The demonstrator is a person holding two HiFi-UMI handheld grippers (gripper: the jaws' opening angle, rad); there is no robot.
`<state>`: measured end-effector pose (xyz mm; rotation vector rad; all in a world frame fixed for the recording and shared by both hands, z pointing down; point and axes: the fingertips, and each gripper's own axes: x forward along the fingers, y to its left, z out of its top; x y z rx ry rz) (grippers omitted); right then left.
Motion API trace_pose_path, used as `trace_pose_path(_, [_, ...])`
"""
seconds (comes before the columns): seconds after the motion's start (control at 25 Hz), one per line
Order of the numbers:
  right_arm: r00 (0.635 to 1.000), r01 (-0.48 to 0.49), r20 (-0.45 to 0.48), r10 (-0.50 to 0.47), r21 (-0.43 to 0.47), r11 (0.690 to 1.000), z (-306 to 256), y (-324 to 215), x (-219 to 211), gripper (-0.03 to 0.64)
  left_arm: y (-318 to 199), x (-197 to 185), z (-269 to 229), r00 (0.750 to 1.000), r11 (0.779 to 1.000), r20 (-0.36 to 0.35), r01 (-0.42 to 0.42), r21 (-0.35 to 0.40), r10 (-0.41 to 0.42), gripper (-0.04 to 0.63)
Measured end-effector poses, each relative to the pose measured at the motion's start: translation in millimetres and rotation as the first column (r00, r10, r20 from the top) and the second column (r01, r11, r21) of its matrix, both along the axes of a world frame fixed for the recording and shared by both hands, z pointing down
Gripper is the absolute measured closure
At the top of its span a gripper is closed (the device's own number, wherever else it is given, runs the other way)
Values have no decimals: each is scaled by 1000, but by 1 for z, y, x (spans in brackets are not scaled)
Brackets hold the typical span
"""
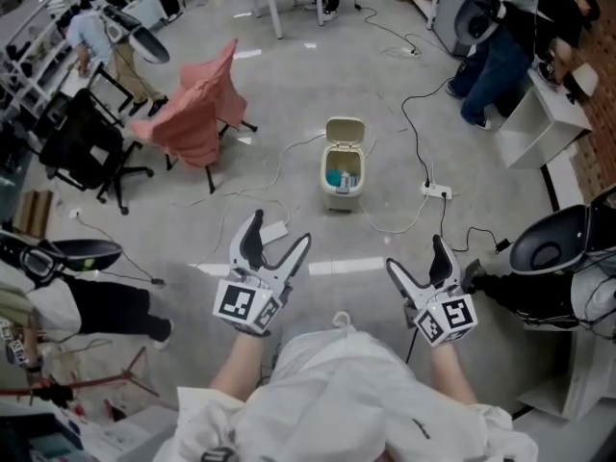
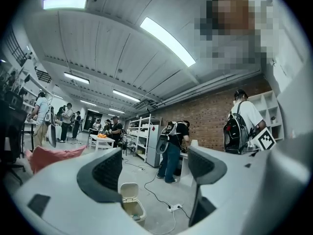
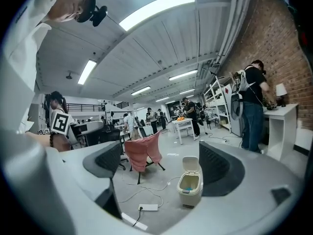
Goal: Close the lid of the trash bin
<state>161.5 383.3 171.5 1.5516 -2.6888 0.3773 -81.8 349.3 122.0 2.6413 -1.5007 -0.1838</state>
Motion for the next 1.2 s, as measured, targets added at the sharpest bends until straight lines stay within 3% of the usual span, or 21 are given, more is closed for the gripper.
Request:
trace_pose_path(0.56, [1000, 9, 17, -9, 0, 1000, 6, -80, 15, 124, -87, 17, 4, 1000, 1000, 7, -11, 2, 11, 184])
trace_pose_path(1.2, [996, -94, -4, 94, 3, 996, 8, -292, -19, 124, -316, 2, 31, 991, 990, 19, -132, -39, 133, 184])
